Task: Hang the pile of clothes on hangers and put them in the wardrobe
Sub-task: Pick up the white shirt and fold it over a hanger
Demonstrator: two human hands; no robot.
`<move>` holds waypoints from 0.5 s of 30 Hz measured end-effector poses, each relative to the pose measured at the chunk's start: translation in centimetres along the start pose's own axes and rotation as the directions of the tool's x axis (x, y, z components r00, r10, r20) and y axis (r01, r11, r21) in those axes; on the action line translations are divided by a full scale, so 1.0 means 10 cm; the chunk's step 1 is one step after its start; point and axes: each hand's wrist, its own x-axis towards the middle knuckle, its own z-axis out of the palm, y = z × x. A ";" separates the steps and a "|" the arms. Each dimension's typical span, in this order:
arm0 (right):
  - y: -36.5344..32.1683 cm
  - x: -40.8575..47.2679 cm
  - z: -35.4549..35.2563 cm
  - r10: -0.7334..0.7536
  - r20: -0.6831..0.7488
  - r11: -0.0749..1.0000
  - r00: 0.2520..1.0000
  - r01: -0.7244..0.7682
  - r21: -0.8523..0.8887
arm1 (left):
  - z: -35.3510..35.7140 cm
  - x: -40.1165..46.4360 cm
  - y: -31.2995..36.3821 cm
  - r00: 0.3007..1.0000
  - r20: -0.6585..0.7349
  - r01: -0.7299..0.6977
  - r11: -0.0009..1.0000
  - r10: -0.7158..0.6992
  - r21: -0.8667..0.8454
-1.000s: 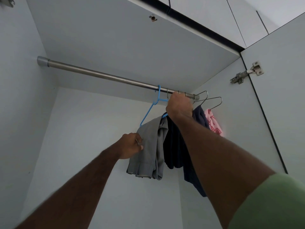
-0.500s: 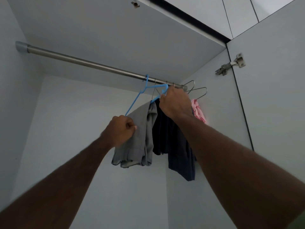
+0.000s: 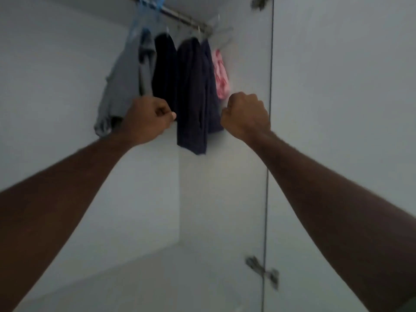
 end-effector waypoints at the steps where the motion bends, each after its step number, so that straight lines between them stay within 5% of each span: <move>1: 0.18 -0.18 0.02 0.019 0.020 1.000 1.000 -0.018 -0.014 | 0.17 -0.17 0.03 0.999 0.040 0.010 0.999 -0.009 -0.033; 7: 1.00 -1.44 0.05 0.168 0.167 0.980 0.971 -0.146 -0.139 | 1.00 -1.24 0.32 0.969 0.219 0.169 0.950 -0.112 -0.263; 15: 1.77 -3.32 -0.22 0.496 0.302 0.842 0.814 -0.367 -0.395 | 1.88 -2.77 1.05 0.840 0.541 0.244 0.869 0.031 -0.430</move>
